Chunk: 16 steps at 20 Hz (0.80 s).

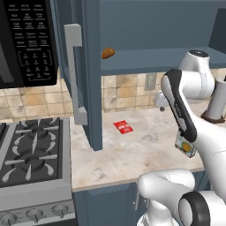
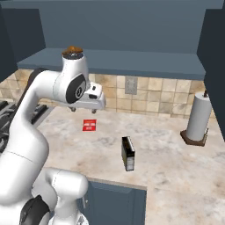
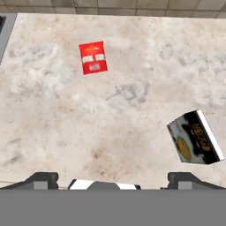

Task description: Pick the cereal and yogurt from the counter and place them in the cabinets closest to them.

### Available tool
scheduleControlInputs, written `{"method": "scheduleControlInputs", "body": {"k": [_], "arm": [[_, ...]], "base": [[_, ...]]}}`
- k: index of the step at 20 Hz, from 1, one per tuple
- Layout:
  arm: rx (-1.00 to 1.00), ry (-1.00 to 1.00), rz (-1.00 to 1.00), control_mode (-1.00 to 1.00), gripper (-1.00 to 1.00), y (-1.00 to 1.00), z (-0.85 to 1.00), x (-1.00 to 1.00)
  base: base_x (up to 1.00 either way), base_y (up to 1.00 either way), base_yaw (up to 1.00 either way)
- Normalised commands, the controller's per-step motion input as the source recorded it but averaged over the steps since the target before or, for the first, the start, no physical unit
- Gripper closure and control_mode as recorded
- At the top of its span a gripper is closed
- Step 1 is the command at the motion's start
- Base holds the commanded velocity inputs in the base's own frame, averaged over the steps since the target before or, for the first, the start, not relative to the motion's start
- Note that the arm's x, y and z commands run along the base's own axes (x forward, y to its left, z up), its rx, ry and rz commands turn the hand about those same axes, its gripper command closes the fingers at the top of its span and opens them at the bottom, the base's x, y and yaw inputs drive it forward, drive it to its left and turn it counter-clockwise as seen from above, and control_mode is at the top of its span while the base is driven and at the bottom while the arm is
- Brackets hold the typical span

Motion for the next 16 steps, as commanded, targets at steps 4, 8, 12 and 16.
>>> {"method": "scheduleControlInputs", "body": {"k": [4,8,12,16], "arm": [[0.03,-0.06,0.00,-1.00,-1.00,-0.53,0.00,-0.30],[0.02,-0.04,0.00,-1.00,-1.00,-0.54,-0.01,-0.27],[0.01,-0.02,0.00,-1.00,-1.00,-0.58,-0.04,-0.27],[0.00,-0.02,0.00,-1.00,-1.00,-0.57,-0.06,-0.24]], "base": [[0.00,0.00,0.00],[0.00,0.00,0.00],[0.00,0.00,0.00],[0.00,0.00,0.00]]}}
